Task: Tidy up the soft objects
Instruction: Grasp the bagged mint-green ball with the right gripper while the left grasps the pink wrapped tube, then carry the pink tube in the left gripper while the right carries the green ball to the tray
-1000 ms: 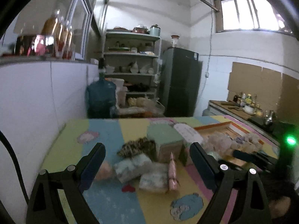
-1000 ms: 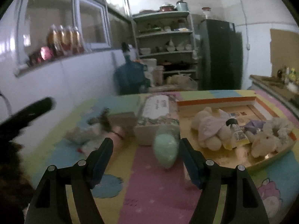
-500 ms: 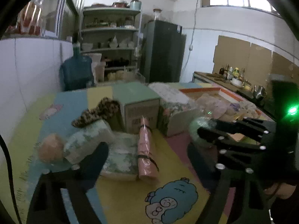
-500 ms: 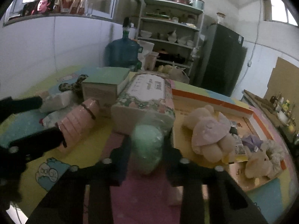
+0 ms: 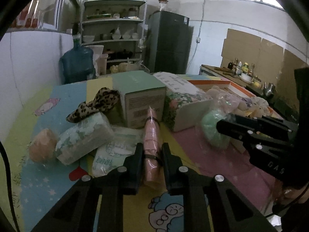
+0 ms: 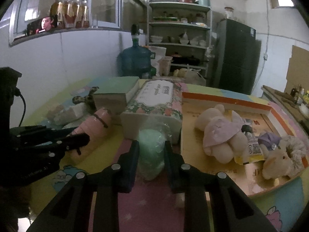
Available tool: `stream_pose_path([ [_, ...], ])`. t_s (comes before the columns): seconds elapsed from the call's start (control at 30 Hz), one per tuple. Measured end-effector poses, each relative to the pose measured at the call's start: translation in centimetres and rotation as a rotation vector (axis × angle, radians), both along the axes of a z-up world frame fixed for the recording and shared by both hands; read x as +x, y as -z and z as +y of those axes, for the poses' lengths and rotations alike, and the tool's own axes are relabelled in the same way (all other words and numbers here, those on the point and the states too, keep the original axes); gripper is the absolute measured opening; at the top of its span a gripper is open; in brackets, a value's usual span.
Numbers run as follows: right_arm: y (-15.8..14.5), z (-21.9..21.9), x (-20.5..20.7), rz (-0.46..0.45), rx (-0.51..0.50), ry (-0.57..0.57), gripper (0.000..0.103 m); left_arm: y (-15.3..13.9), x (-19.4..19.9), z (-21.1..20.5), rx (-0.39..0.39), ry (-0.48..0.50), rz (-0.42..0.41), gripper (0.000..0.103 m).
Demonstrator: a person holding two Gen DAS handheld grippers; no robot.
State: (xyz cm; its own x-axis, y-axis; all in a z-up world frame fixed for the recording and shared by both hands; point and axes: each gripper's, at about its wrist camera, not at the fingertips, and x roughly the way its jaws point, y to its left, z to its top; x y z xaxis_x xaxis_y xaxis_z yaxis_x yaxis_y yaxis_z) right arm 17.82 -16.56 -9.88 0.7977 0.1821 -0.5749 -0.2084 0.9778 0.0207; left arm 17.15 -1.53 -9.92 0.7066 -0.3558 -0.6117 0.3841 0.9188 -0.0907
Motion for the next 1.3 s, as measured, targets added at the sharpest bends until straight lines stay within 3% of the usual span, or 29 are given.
stream_pose_path([
  [0.33, -2.1, -1.3, -1.7, -0.047, 0.060, 0.003, 0.025, -2.8, -1.9, 0.0, -0.041, 0.022, -0.069, 0.019],
  [0.73, -5.0, -3.8, -3.4, -0.123, 0.080, 0.040, 0.024, -6.5, -2.1, -2.9, -0.078, 0.083, -0.126, 0.019],
  [0.93, -6.5, -6.4, -3.8, -0.167, 0.086, 0.086, 0.024, -8.0, -1.2, -6.1, -0.091, 0.140, -0.149, 0.019],
  [1.3, -8.5, -14.3, -2.6, -0.222, 0.089, 0.223, 0.023, -9.1, 3.4, -14.4, -0.126, 0.249, -0.119, 0.019],
])
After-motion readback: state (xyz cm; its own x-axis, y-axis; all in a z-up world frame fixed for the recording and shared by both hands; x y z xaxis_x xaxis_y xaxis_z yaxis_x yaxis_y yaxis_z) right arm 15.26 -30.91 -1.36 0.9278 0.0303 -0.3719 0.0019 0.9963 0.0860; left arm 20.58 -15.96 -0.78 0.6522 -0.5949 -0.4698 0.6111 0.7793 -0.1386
